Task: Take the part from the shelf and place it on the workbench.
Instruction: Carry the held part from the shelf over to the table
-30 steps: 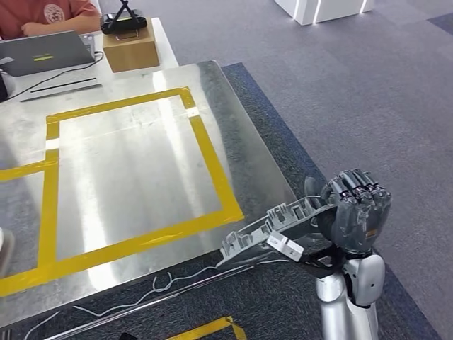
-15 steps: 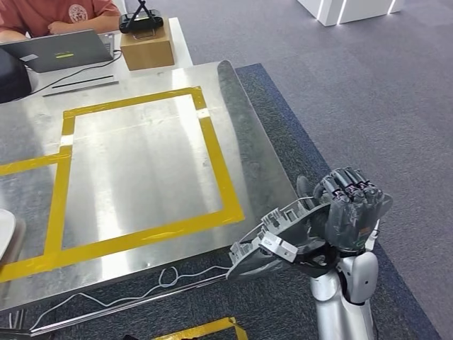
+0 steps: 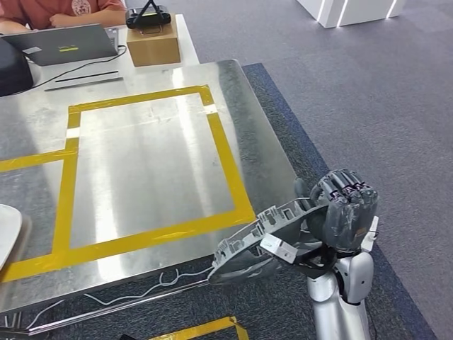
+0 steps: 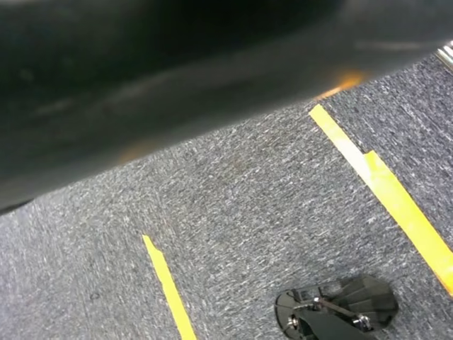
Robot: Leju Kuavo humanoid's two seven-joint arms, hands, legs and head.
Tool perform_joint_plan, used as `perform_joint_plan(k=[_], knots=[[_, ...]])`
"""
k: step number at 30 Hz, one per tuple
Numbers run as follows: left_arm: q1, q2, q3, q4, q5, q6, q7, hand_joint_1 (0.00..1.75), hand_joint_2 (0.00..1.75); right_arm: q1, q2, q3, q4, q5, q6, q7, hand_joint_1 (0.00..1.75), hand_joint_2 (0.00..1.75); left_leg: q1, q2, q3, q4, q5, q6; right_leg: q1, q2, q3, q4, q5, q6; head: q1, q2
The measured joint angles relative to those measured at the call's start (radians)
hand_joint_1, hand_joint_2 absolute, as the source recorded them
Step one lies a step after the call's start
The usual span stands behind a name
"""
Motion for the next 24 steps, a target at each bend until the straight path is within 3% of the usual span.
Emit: perform_joint_plan(k=[9,15,20,22,24], knots=[[0.000,0.000,0.007,0.000,-0.005,-0.003,-0.008,0.00,0.00,0.001,0.000,-0.011,0.012,-0.050,0.000,-0.027,1.75,1.75,0.000,0.000,0.001,0.000,0.001,0.002,0.000,0.000,0.000,0.000,0.001,0.003,-0.001,0.000],[0.000,0.000,0.021,0.000,-0.021,-0.004,-0.010,0.00,0.00,0.002,-0.004,-0.024,0.032,-0.005,0.000,0.044,1.75,1.75,0.001,0.000,0.001,0.000,0.001,0.001,0.001,0.000,0.000,0.000,0.001,0.003,-0.001,0.000],[0.000,0.003,0.027,0.000,-0.032,-0.004,-0.007,0.00,0.00,0.000,-0.006,-0.031,0.054,0.061,0.000,0.087,1.75,1.75,-0.001,-0.001,0.003,-0.003,0.000,0.020,-0.002,-0.004,0.005,-0.009,0.005,0.018,-0.002,0.000],[-0.001,0.002,0.027,0.000,-0.038,-0.004,-0.005,0.00,0.00,-0.004,-0.006,-0.032,0.057,0.075,0.000,0.088,1.75,1.75,0.004,-0.007,0.017,-0.027,0.011,0.029,-0.001,-0.004,0.000,0.005,-0.011,0.022,0.001,0.000],[-0.002,0.001,0.028,0.000,-0.042,-0.005,-0.004,0.00,0.00,-0.008,-0.006,-0.034,0.059,0.085,0.000,0.090,1.75,1.75,0.008,-0.015,0.028,-0.044,0.018,0.033,-0.002,0.002,-0.043,0.095,-0.062,0.024,0.005,0.000]])
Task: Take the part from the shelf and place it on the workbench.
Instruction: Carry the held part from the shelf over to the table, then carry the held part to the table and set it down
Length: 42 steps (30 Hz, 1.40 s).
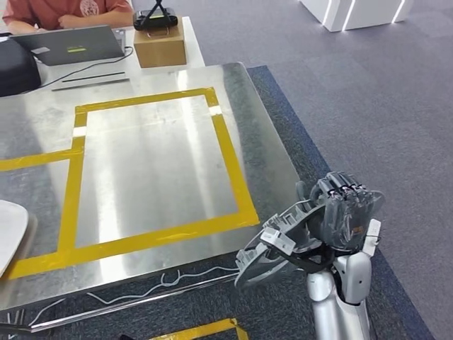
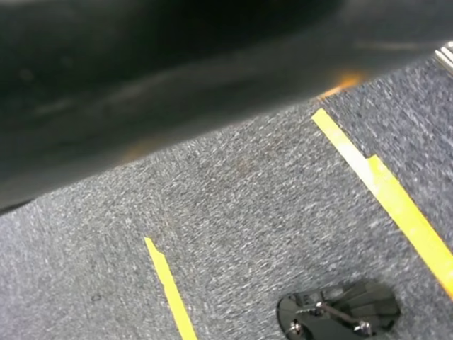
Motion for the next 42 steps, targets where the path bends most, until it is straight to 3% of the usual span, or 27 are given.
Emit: perform_joint_plan(k=[2,3,4,5,7,9,11,12,14,16,18,19,20,22,24,25,30,34,37,42], knots=[[-0.001,0.000,0.002,0.000,-0.002,-0.001,0.000,0.00,0.00,-0.001,0.000,-0.003,0.005,0.006,0.000,0.005,1.75,1.75,0.000,-0.012,0.000,-0.001,0.000,0.000,-0.002,0.004,-0.065,0.129,-0.053,0.004,0.002,0.000],[0.000,0.000,0.003,0.000,-0.004,-0.002,0.000,0.00,0.00,0.000,0.000,-0.005,0.009,0.007,0.000,0.008,1.75,1.75,0.001,-0.021,-0.001,0.000,-0.001,-0.001,-0.004,0.005,-0.082,0.158,-0.055,0.007,0.002,0.000],[0.001,-0.001,0.004,0.000,-0.006,-0.002,0.000,0.00,0.00,0.001,0.000,-0.007,0.012,0.008,0.000,0.011,1.75,1.75,0.001,-0.031,-0.001,0.001,-0.001,-0.004,-0.007,0.006,-0.083,0.153,-0.039,0.009,0.002,0.000],[0.001,-0.001,0.005,0.000,-0.008,-0.003,0.000,0.00,0.00,0.001,-0.001,-0.008,0.016,0.009,0.000,0.013,1.75,1.75,0.003,-0.043,-0.001,0.003,-0.002,-0.008,-0.011,0.009,-0.062,0.108,-0.007,0.012,0.002,0.000],[0.000,-0.001,0.005,0.000,-0.011,-0.003,0.001,0.00,0.00,0.000,-0.001,-0.008,0.023,0.010,0.000,0.018,1.75,1.75,0.006,-0.064,-0.004,0.015,-0.008,-0.022,-0.020,0.043,0.003,-0.023,0.048,0.018,0.003,0.000],[0.000,0.000,0.006,0.000,-0.012,-0.003,0.003,0.00,0.00,-0.002,-0.001,-0.008,0.031,0.011,0.000,0.023,1.75,1.75,0.008,-0.082,-0.013,0.028,-0.010,-0.037,-0.023,0.072,0.041,-0.086,0.059,0.013,0.005,0.000],[0.003,0.000,0.009,0.000,-0.012,-0.002,0.005,0.00,0.00,-0.003,-0.001,-0.007,0.038,0.012,0.000,0.026,1.75,1.75,0.011,-0.096,-0.022,0.031,-0.006,-0.048,-0.018,0.065,0.043,-0.083,0.059,-0.004,0.005,0.000],[0.004,0.000,0.010,0.000,-0.012,-0.002,0.006,0.00,0.00,-0.004,-0.001,-0.006,0.040,0.012,0.000,0.028,1.75,1.75,0.012,-0.090,-0.024,0.034,-0.008,-0.053,-0.017,0.057,0.042,-0.082,0.060,-0.011,0.004,0.000],[0.003,0.000,0.014,0.000,-0.013,-0.002,0.007,0.00,0.00,-0.006,-0.001,-0.004,0.042,0.011,0.000,0.031,1.75,1.75,0.011,-0.048,-0.048,0.083,-0.038,-0.059,-0.015,0.038,0.045,-0.084,0.060,-0.026,-0.001,0.000],[-0.002,-0.002,0.015,0.000,-0.014,-0.002,0.007,0.00,0.00,-0.006,-0.001,-0.004,0.045,0.010,0.000,0.032,1.75,1.75,0.009,-0.001,-0.111,0.212,-0.098,-0.061,-0.009,0.014,0.047,-0.085,0.057,-0.037,-0.006,0.000],[-0.002,-0.003,0.015,0.000,-0.014,-0.002,0.007,0.00,0.00,-0.006,-0.001,-0.005,0.050,0.009,0.000,0.033,1.75,1.75,0.009,0.010,-0.165,0.320,-0.131,-0.059,-0.002,-0.005,0.048,-0.085,0.054,-0.041,-0.006,0.000],[-0.001,-0.004,0.015,0.000,-0.014,-0.001,0.007,0.00,0.00,-0.006,-0.001,-0.005,0.052,0.009,0.000,0.033,1.75,1.75,0.009,0.010,-0.168,0.325,-0.120,-0.056,0.000,-0.011,0.049,-0.085,0.052,-0.042,-0.006,0.000],[0.001,-0.003,0.016,0.000,-0.014,-0.001,0.007,0.00,0.00,-0.006,-0.001,-0.004,0.054,0.008,0.000,0.033,1.75,1.75,0.008,0.010,-0.152,0.292,-0.093,-0.051,0.002,-0.015,0.051,-0.085,0.051,-0.043,-0.006,0.000],[0.002,-0.001,0.016,0.000,-0.014,-0.001,0.007,0.00,0.00,-0.008,-0.001,-0.003,0.057,0.005,0.000,0.037,1.75,1.75,0.001,0.016,-0.087,0.166,-0.026,-0.038,0.004,-0.020,0.055,-0.085,0.047,-0.042,-0.006,0.000],[0.000,0.000,0.017,0.000,-0.014,-0.001,0.007,0.00,0.00,-0.010,-0.001,-0.001,0.061,0.001,0.000,0.043,1.75,1.75,-0.008,0.024,-0.041,0.073,-0.002,-0.028,0.007,-0.022,0.054,-0.084,0.045,-0.039,-0.005,0.000],[-0.001,0.001,0.018,0.000,-0.015,-0.002,0.007,0.00,0.00,-0.011,-0.001,0.000,0.063,0.000,0.000,0.044,1.75,1.75,-0.010,0.027,-0.034,0.059,-0.006,-0.026,0.008,-0.022,0.052,-0.083,0.044,-0.037,-0.005,0.000],[-0.002,0.000,0.018,0.000,-0.015,-0.002,0.006,0.00,0.00,-0.011,-0.001,0.001,0.065,-0.002,0.000,0.046,1.75,1.75,-0.010,0.027,-0.032,0.047,-0.012,-0.027,0.009,-0.022,0.048,-0.082,0.044,-0.035,-0.006,0.000],[0.000,-0.001,0.024,0.000,-0.020,-0.002,0.006,0.00,0.00,-0.013,-0.015,0.027,0.091,-0.062,0.000,0.100,1.75,1.75,-0.011,0.025,-0.035,0.042,-0.015,-0.042,0.007,-0.023,0.048,-0.087,0.046,-0.036,-0.002,0.000],[-0.001,-0.002,0.035,0.000,-0.026,-0.002,0.006,0.00,0.00,-0.015,-0.049,0.091,0.120,-0.156,0.000,0.167,1.75,1.75,-0.011,0.025,-0.034,0.043,-0.015,-0.037,0.007,-0.022,0.051,-0.094,0.049,-0.031,-0.002,0.000],[-0.001,-0.001,0.048,0.000,-0.029,-0.002,0.006,0.00,0.00,-0.017,-0.096,0.178,0.144,-0.191,0.000,0.198,1.75,1.75,-0.011,0.025,-0.034,0.043,-0.015,-0.036,0.006,-0.020,0.050,-0.095,0.052,-0.027,-0.002,0.000]])
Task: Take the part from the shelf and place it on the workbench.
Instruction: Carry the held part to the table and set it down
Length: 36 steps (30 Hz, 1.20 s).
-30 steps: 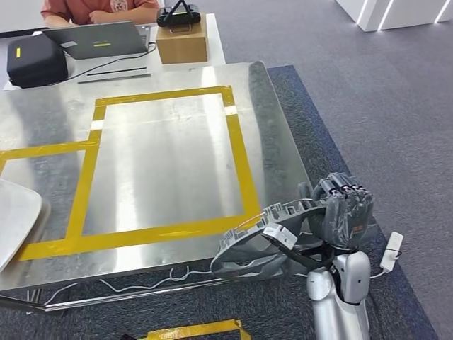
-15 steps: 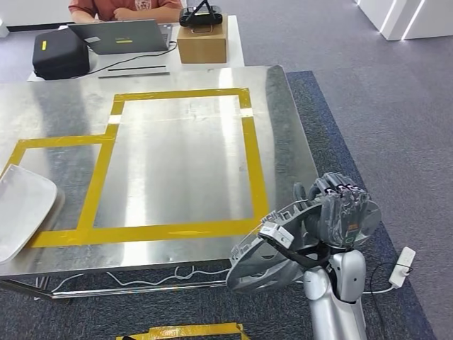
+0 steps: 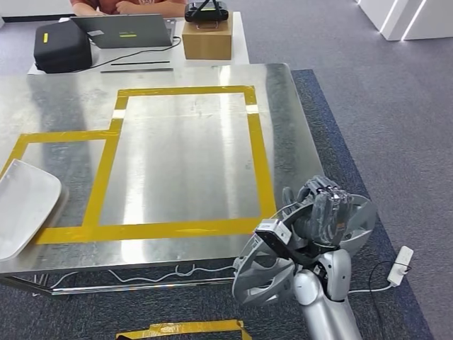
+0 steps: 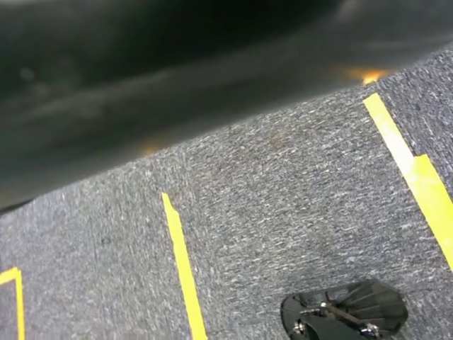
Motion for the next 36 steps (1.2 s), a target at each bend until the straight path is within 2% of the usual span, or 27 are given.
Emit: perform_joint_plan(k=[12,29,36], knots=[[0.000,0.000,0.021,0.000,-0.004,0.000,-0.007,0.00,0.00,-0.003,-0.050,0.075,0.003,-0.021,0.000,0.022,1.75,1.75,0.005,0.001,0.003,0.000,0.001,0.000,0.005,0.001,0.001,0.001,0.000,0.000,0.000,0.000],[0.000,0.000,0.025,0.000,-0.005,-0.004,-0.012,0.00,0.00,0.004,-0.057,0.080,0.001,-0.011,0.000,0.017,1.75,1.75,0.005,0.001,0.003,0.000,0.001,0.000,0.006,0.001,0.002,0.001,0.000,0.000,0.000,0.000],[0.000,-0.001,0.036,0.000,-0.015,-0.005,-0.015,0.00,0.00,0.039,-0.052,0.075,-0.038,0.069,0.000,0.011,1.75,1.75,0.005,0.001,0.003,0.000,0.001,0.000,0.005,0.001,0.001,0.001,0.000,0.000,0.000,0.000]])
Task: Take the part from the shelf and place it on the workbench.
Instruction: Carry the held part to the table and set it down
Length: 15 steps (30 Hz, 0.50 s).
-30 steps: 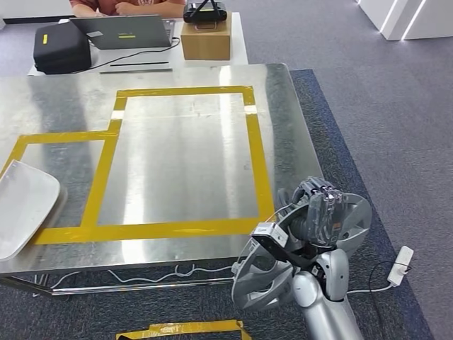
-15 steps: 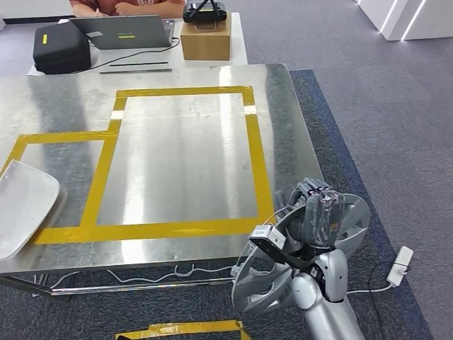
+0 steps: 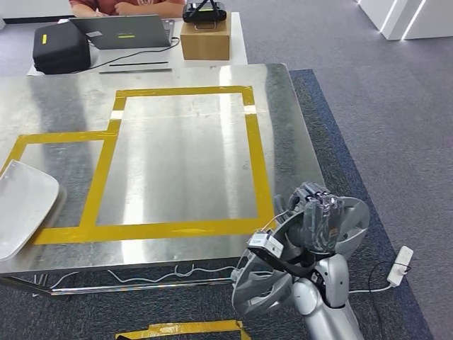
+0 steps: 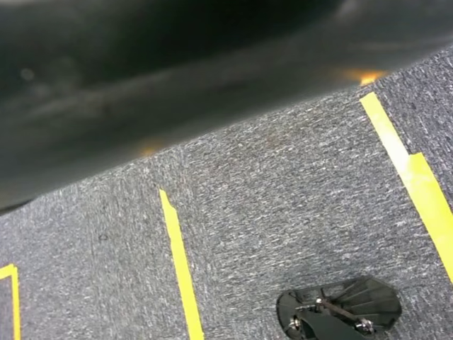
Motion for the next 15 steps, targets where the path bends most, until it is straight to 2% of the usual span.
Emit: perform_joint_plan(k=[2,4,7,9,12,15], knots=[[0.000,-0.001,0.008,0.000,0.000,0.000,0.002,0.00,0.00,0.037,0.013,-0.025,-0.041,0.074,0.000,0.016,1.75,1.75,0.000,-0.001,0.000,0.000,0.000,0.000,0.000,-0.001,0.000,0.000,-0.001,0.000,0.000,0.000],[0.002,-0.002,0.017,0.000,0.001,0.003,0.007,0.00,0.00,0.096,0.034,-0.078,-0.099,0.088,-0.001,-0.027,1.75,1.75,0.000,-0.002,0.000,0.000,-0.001,0.000,0.000,-0.003,0.000,0.000,-0.002,0.000,0.000,0.000],[0.005,-0.004,0.034,0.000,0.004,0.011,0.013,0.00,0.00,0.190,0.081,-0.219,-0.182,-0.035,-0.001,-0.190,1.75,1.75,0.000,-0.002,0.000,0.000,-0.002,0.001,0.000,-0.004,0.001,0.000,-0.004,0.000,0.000,0.000],[0.005,-0.005,0.047,0.000,0.009,0.016,0.012,0.00,0.00,0.249,0.107,-0.319,-0.238,-0.118,-0.001,-0.248,1.75,1.75,0.000,-0.003,0.000,0.000,-0.003,0.002,-0.001,-0.005,0.002,0.000,-0.005,0.000,0.000,0.000],[0.005,-0.006,0.064,0.000,0.013,0.022,-0.001,0.00,0.00,0.323,0.129,-0.425,-0.323,-0.182,-0.001,-0.254,1.75,1.75,-0.001,-0.002,0.000,0.000,-0.004,0.002,-0.002,-0.004,0.002,-0.001,-0.005,0.001,0.000,0.000],[0.004,-0.008,0.079,0.000,0.014,0.025,-0.019,0.00,0.00,0.379,0.144,-0.490,-0.394,-0.216,-0.001,-0.229,1.75,1.75,-0.002,-0.002,0.000,0.000,-0.004,0.003,-0.002,-0.005,0.002,-0.001,-0.005,0.001,0.000,0.000]])
